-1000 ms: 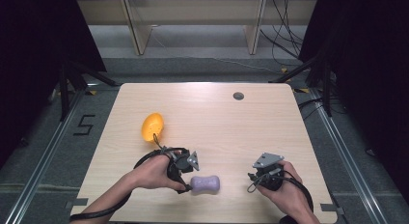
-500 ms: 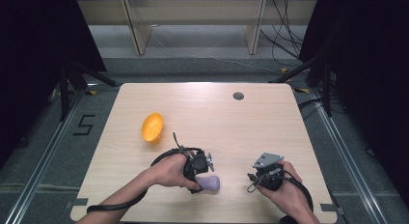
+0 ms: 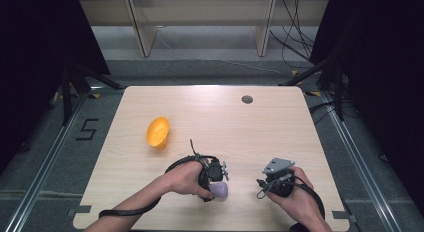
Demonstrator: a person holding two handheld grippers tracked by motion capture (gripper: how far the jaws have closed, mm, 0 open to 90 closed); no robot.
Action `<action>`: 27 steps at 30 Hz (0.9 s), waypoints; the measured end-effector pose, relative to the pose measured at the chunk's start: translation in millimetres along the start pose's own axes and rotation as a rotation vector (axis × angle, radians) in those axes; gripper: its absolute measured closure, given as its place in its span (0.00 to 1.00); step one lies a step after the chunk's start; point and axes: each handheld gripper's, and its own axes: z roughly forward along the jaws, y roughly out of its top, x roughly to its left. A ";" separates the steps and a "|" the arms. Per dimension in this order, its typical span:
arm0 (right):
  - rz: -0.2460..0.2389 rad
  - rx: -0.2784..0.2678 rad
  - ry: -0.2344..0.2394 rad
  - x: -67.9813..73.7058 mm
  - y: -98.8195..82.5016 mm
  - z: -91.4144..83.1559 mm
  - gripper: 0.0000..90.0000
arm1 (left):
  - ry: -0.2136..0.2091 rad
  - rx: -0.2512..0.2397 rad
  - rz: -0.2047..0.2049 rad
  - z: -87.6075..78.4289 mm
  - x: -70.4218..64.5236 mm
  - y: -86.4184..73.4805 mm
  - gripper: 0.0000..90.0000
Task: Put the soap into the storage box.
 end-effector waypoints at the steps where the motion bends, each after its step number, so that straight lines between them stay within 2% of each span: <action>1: 0.001 0.000 0.000 0.0 0.0 0.0 0.66 | 0.007 0.004 0.009 0.3 0.6 0.7 0.44; 10: 0.002 -0.001 0.000 0.4 0.0 0.5 0.66 | 0.001 0.033 0.009 7.5 0.8 5.3 0.44; 11: 0.020 0.009 0.011 1.5 0.2 0.0 0.65 | -0.003 0.043 0.011 10.5 1.4 6.1 0.45; 15: 0.032 0.012 0.013 3.5 -0.1 0.4 0.65 | -0.003 0.054 0.017 15.2 2.6 7.5 0.45; 20: 0.001 0.007 0.011 1.2 0.0 0.9 0.65 | 0.002 0.071 0.024 20.8 3.0 8.5 0.46; 22: -0.001 0.006 0.010 1.1 0.0 1.0 0.65 | -0.005 0.072 0.014 22.4 2.0 8.6 0.47; 24: -0.001 0.010 0.011 1.2 0.1 1.2 0.65 | 0.001 0.083 0.028 21.7 2.5 9.6 0.48; 27: -0.003 0.010 0.007 1.2 0.1 1.6 0.65 | -0.001 0.089 0.029 21.7 2.5 10.3 0.48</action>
